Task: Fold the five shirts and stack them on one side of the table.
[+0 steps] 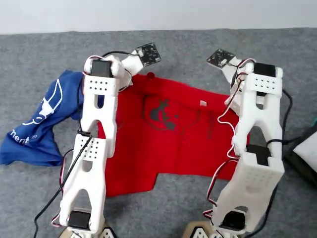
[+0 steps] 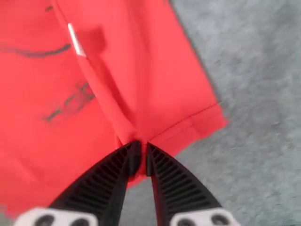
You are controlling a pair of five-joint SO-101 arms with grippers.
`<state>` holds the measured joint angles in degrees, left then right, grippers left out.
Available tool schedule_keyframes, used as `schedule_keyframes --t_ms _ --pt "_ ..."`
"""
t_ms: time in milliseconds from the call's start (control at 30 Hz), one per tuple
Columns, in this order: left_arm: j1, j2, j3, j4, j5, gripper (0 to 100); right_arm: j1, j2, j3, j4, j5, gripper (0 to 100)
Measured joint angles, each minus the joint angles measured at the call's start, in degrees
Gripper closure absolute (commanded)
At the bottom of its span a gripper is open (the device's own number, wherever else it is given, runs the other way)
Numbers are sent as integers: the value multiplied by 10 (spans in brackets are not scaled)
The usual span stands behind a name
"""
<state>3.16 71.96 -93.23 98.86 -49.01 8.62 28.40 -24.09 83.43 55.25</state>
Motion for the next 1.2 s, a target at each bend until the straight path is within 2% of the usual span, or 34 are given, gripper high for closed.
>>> schedule_keyframes --t_ms 167,300,433,667,800,1000,1200 --pt "4 -40 37 1 -15 998 0 -8 0 70 10 987" --pt "6 -126 157 1 -27 998 1 -25 0 123 11 987" --pt "17 -244 338 1 -47 998 11 -30 -1 155 11 987" --pt "46 -480 721 0 -136 998 40 -30 -1 162 16 987" --pt "58 -594 892 0 -175 998 49 -30 22 162 38 987" --pt "59 -702 1037 0 -218 998 62 -30 66 162 50 987" --pt "48 -756 1132 -1 -255 998 62 -30 95 163 71 987"
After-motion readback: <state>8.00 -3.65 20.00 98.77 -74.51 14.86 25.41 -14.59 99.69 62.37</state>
